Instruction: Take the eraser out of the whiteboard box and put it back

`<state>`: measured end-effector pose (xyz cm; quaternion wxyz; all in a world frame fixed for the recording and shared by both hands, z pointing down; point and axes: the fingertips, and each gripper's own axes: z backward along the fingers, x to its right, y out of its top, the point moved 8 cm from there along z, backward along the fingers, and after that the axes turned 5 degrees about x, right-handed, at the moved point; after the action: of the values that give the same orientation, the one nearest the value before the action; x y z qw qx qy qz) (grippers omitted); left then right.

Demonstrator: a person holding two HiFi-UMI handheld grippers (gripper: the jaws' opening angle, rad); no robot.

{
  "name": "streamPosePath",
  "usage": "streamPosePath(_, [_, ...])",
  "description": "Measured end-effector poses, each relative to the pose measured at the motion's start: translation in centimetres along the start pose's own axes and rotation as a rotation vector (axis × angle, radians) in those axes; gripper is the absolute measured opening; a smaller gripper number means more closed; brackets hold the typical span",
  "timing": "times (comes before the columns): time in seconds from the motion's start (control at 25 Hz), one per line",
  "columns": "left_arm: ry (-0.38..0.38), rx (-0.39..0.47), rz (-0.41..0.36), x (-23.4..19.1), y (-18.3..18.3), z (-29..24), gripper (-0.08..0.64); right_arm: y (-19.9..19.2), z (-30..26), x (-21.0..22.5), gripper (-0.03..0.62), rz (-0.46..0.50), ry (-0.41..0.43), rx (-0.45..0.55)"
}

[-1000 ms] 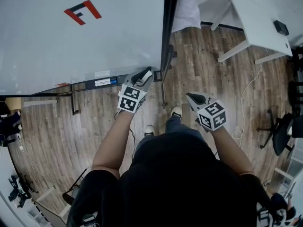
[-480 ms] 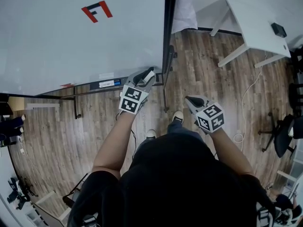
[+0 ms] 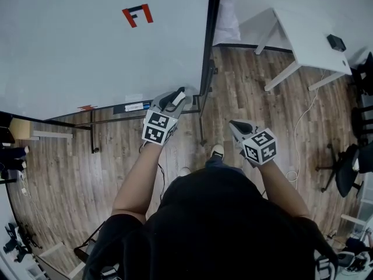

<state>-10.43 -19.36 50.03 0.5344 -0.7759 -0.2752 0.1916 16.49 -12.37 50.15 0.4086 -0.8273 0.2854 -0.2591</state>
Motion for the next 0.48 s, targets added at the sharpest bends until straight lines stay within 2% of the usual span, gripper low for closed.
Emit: streamPosePath(0.48, [0.024,0.01,-0.003,-0.2,0.0,5.0,0.156,0.3,0.6,-2.5,-0.003,0.017,-0.007,0.024])
